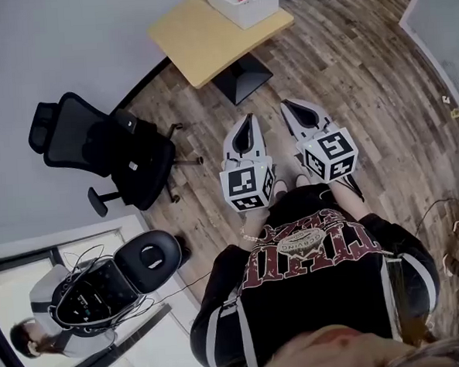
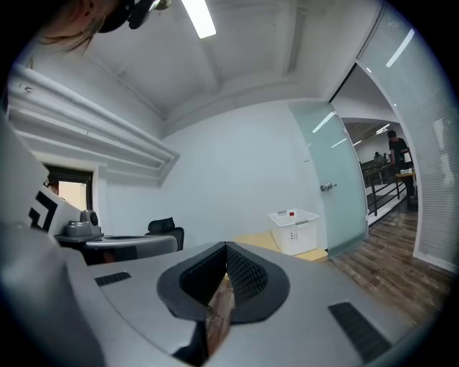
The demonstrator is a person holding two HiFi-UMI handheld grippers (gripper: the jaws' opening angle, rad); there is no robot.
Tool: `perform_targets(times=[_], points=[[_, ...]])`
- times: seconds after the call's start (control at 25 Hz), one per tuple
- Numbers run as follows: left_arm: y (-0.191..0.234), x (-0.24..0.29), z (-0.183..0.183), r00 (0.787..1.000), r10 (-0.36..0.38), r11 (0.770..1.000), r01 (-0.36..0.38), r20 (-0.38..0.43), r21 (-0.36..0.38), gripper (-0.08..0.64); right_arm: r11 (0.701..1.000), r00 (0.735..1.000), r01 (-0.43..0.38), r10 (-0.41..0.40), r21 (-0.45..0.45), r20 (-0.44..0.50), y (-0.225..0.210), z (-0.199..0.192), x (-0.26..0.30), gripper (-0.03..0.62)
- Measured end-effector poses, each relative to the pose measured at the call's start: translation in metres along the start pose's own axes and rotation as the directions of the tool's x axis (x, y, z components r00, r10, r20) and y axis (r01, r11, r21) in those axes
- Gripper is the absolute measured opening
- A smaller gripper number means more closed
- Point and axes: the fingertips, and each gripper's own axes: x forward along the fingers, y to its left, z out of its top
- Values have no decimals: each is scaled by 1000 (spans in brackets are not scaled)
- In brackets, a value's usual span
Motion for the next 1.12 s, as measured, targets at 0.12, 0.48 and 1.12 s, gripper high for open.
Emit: perform_targets(times=[0.12,0.48,1.12], points=[[-3,5,0,1000,-2,1000,2,-1,-4,48,1000,1000,-14,14,-11,-16,-4,-2,1,18],[-11,21,4,1000,16,1000,-16,16,5,48,998,999,-39,38,-45,-27,-23,4,-1,18],[-2,49,8,1000,0,1000,0,16,-8,48,998,999,-34,33,-45,-23,-37,14,25,18]])
